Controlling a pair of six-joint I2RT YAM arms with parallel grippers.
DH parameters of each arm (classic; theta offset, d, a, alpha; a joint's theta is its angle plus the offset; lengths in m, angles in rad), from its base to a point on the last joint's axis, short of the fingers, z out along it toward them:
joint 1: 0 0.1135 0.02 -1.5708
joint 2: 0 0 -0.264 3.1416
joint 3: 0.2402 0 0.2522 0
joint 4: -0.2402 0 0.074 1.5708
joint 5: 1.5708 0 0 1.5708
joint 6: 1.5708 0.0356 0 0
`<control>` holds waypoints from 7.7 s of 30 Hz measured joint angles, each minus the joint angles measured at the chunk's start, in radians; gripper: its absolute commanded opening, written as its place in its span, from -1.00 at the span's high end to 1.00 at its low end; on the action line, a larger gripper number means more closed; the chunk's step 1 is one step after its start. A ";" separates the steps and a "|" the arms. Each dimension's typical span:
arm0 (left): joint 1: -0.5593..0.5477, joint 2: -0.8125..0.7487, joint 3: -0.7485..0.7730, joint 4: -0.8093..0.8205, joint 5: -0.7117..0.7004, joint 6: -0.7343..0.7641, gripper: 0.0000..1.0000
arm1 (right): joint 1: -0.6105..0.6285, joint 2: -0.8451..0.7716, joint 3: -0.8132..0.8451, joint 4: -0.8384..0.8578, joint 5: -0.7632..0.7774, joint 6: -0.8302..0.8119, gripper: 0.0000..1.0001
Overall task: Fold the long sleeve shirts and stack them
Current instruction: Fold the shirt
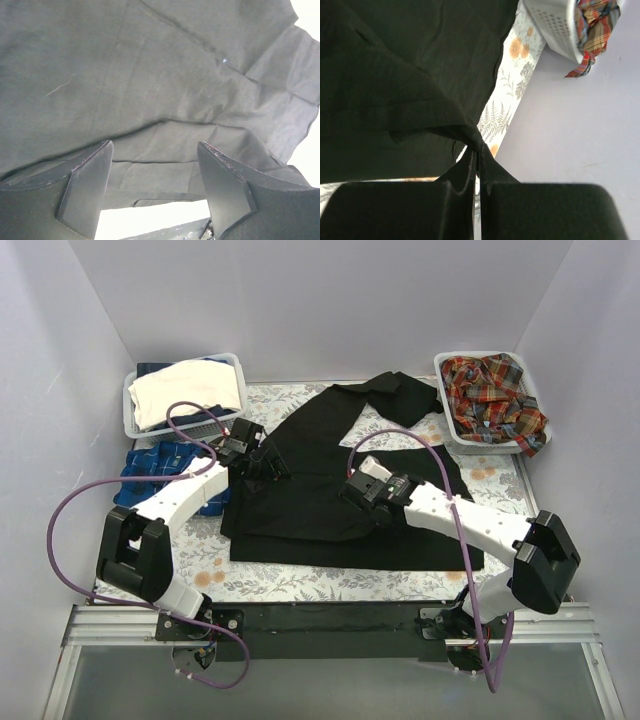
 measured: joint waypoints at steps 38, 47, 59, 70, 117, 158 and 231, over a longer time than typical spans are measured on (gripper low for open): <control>0.000 0.129 -0.025 0.042 0.057 0.054 -0.36 | -0.586 0.062 0.261 0.019 -0.701 0.253 0.03; 0.000 0.117 -0.082 0.074 0.099 0.054 -0.36 | -0.561 -0.087 -0.151 0.080 -0.995 0.332 0.15; 0.000 0.117 -0.091 0.082 0.132 0.079 -0.36 | -0.512 -0.273 -0.404 0.100 -0.999 0.465 0.19; 0.000 0.116 -0.091 0.079 0.136 0.108 -0.36 | -0.512 -0.318 -0.407 0.080 -0.826 0.609 -0.10; 0.000 0.097 -0.092 0.073 0.135 0.122 -0.37 | -0.571 -0.090 -0.378 0.283 -0.721 0.512 0.03; 0.005 0.139 -0.156 0.107 0.130 0.100 -0.36 | -0.573 -0.036 -0.056 0.027 -0.359 0.435 0.88; -0.053 -0.493 -0.546 -0.182 0.127 -0.235 -0.36 | -0.366 -0.227 -0.548 0.408 -1.029 0.429 0.31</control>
